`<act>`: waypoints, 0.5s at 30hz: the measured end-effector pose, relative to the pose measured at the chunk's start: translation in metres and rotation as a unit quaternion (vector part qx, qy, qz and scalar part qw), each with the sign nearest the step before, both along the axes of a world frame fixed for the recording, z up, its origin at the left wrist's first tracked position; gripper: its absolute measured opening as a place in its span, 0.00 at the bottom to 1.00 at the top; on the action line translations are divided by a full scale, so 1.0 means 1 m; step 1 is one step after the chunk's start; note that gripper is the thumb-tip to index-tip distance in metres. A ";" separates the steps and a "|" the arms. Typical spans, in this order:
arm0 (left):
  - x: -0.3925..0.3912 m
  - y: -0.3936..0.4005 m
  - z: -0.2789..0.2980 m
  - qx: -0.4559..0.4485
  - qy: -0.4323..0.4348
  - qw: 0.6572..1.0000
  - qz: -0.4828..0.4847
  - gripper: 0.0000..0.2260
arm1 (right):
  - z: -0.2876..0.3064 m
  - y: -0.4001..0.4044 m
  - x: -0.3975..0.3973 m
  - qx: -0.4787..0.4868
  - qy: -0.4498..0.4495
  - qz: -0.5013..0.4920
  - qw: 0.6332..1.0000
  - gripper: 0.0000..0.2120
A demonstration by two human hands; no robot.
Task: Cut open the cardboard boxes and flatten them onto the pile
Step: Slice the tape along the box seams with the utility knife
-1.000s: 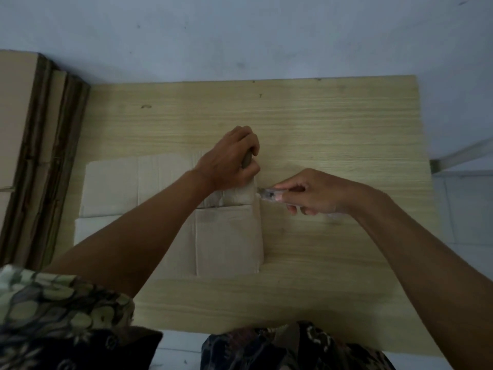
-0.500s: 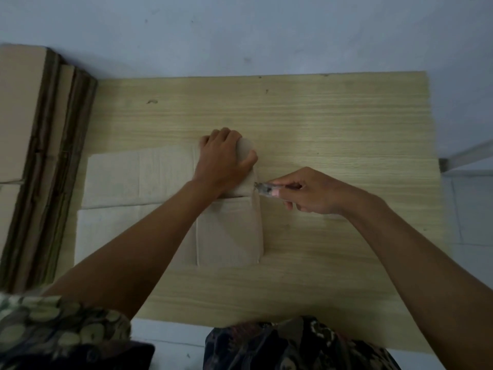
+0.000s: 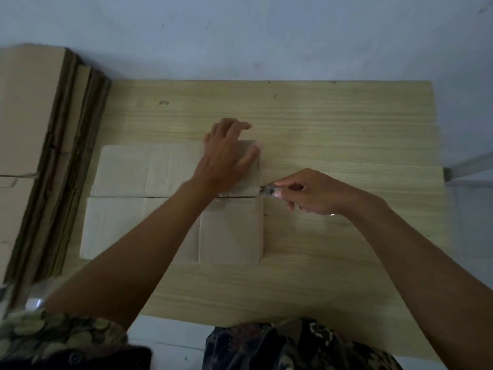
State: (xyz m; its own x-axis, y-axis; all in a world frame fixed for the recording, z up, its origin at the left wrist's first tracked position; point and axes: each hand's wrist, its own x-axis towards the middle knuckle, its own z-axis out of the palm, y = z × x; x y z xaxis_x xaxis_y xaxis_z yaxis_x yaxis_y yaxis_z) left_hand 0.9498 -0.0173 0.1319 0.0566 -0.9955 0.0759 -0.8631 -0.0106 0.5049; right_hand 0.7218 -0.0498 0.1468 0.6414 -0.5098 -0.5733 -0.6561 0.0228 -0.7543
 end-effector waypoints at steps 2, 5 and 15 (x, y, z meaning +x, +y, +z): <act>-0.002 0.026 0.006 -0.090 -0.045 0.994 0.031 0.16 | 0.001 -0.002 -0.002 -0.002 -0.002 -0.007 1.000 0.16; -0.010 0.077 0.002 -0.072 -0.106 0.991 0.026 0.11 | 0.006 -0.002 -0.008 0.008 -0.001 0.001 1.000 0.15; -0.037 0.119 -0.022 -0.044 -0.128 0.987 0.091 0.17 | 0.004 0.016 -0.009 0.003 0.014 0.011 1.000 0.16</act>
State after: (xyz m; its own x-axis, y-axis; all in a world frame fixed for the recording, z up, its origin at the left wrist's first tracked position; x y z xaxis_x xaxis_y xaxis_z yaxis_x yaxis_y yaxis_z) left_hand 0.9127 0.1022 0.1097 0.2013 -0.9595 0.1969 -0.9502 -0.1424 0.2772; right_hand 0.7128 -0.0340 0.1513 0.6355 -0.4929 -0.5943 -0.6775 0.0130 -0.7354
